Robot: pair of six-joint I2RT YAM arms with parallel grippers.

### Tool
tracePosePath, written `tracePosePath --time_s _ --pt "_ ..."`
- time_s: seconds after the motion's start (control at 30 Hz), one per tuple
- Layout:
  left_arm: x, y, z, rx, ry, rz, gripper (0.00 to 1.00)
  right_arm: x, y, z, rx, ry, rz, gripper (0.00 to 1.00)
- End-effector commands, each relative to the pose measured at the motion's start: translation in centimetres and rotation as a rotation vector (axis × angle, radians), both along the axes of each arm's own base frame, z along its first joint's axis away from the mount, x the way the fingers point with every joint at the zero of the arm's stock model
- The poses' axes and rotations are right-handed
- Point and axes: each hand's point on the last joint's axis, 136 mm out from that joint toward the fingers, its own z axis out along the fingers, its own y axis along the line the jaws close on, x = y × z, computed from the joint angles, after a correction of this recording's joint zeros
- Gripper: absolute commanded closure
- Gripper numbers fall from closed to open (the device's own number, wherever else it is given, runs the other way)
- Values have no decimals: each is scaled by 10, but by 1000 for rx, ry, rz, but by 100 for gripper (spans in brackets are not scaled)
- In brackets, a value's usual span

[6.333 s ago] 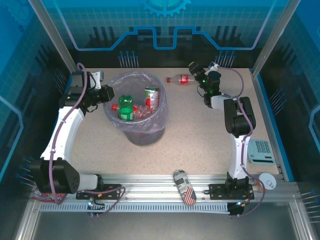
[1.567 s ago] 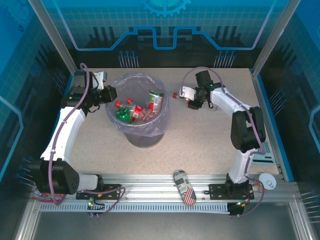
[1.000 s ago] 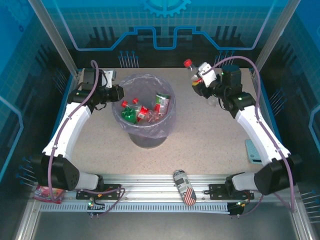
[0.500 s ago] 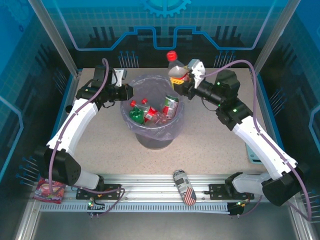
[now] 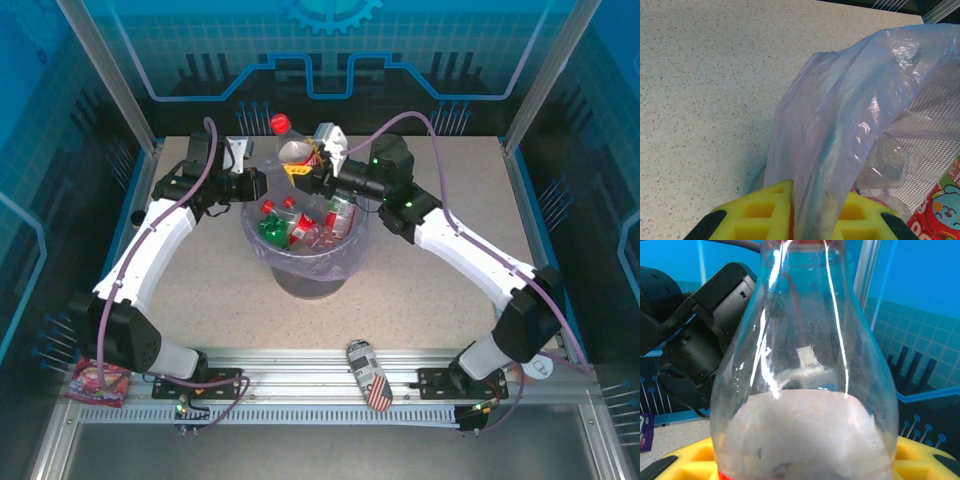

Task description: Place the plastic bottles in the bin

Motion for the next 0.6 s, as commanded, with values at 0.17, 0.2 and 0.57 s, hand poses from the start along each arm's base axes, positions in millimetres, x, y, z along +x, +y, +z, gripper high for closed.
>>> tracePosePath --time_s 0.17,0.2,0.57 --pt "-18 -13 -20 -24 81 -49 100 -1 39 -13 30 -135 189 58" --pt "-18 -12 -19 -21 78 -49 100 -1 40 -18 30 -136 209 57" --pt "-21 -8 -18 0 69 -44 100 7 11 -40 -40 -87 200 11"
